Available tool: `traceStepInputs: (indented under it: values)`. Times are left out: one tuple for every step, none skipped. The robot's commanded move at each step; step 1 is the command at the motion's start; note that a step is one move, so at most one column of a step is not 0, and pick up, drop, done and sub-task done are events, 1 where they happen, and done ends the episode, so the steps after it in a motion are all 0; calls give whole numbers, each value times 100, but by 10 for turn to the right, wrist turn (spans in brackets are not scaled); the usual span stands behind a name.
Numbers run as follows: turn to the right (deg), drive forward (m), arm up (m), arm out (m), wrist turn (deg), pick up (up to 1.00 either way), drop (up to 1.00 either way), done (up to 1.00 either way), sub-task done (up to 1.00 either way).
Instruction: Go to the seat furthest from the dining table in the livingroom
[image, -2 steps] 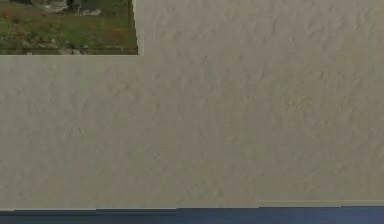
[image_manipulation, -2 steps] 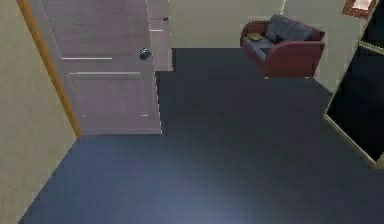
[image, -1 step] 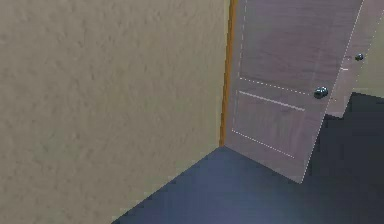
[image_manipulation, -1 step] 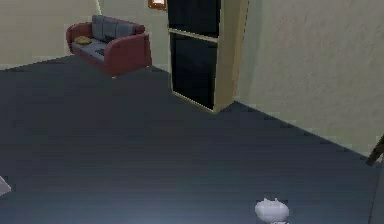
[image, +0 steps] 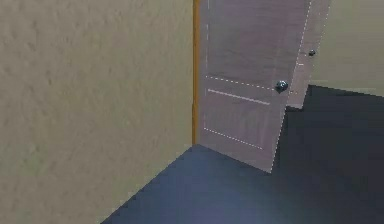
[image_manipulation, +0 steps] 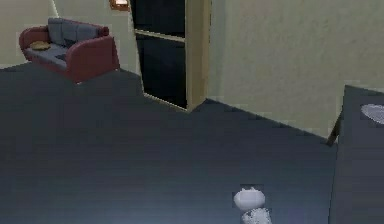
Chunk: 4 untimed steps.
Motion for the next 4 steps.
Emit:
traceStepInputs:
  values:
    - [0, 20, 0, 0, 0, 0, 0, 0, 0]
    - [-450, 0, 0, 0, 0, 0, 0, 0, 0]
    - [-450, 0, 0, 0, 0, 0, 0, 0, 0]
    - [-60, 0, 0, 0, 0, 0, 0, 0, 0]
